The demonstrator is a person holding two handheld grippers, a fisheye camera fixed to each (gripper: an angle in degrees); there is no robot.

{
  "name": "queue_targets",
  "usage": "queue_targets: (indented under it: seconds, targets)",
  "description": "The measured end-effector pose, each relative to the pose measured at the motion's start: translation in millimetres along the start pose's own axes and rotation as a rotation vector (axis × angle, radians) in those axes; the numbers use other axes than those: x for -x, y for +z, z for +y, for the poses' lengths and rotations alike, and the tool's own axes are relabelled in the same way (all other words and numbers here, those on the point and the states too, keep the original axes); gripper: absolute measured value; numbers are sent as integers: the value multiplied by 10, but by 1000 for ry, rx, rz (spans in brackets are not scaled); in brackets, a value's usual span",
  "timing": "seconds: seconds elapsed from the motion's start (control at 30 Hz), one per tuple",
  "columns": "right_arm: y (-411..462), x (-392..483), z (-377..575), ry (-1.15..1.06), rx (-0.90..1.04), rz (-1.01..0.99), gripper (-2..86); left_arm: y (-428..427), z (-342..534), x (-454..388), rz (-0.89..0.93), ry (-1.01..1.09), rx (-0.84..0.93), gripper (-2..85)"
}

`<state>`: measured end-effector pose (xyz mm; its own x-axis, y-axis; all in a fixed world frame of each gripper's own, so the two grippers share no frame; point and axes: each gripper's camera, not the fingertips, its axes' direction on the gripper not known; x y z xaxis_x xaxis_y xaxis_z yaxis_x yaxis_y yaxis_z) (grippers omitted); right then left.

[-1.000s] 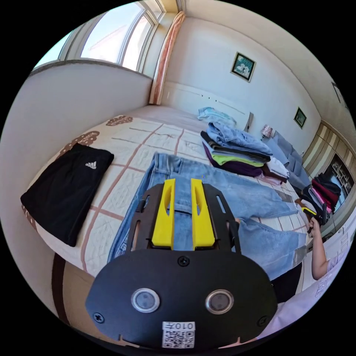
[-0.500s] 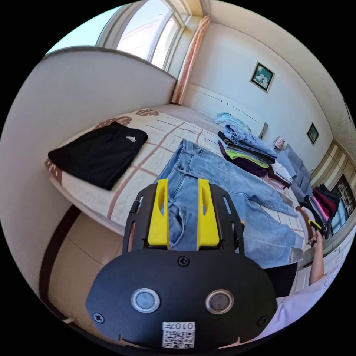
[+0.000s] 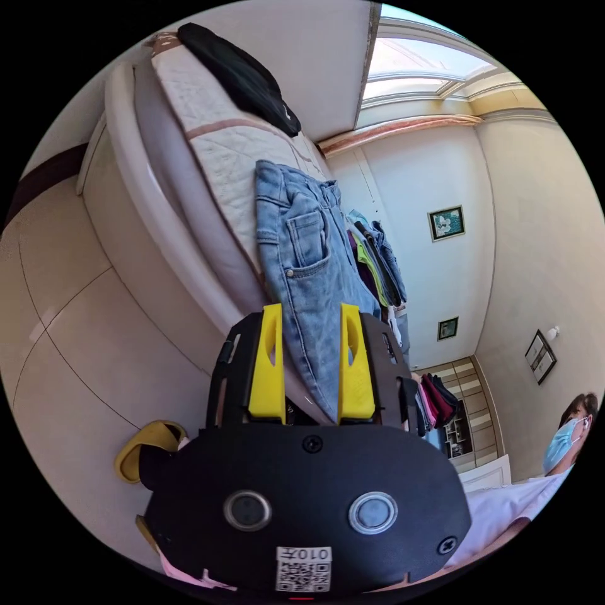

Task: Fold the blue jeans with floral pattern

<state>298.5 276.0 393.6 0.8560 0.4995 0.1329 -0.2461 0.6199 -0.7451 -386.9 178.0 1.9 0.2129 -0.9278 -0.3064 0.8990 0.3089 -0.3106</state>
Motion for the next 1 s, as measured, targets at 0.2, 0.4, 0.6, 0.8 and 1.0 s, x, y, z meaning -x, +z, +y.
queue_targets:
  seconds: [0.2,0.4,0.6,0.8,1.0]
  targets:
    - [-530,374,-309,-258,-40,-210,23,-156,-10,-8,-36,-25,-29,34]
    - [-1758,786,-681,-392,-257,26,30,-357,3,-17,-72,-2,-46,13]
    - [-1146,74,-341,-325,-95,61,142,-480,84,-128,-176,114,-86,14]
    - [-411,-699,6,-130,47,-119,173,-497,37,-115,-191,133,-59,16]
    - [-259,-751,-117,-95,100,-305,36,-557,128,73,-120,77,-89,14]
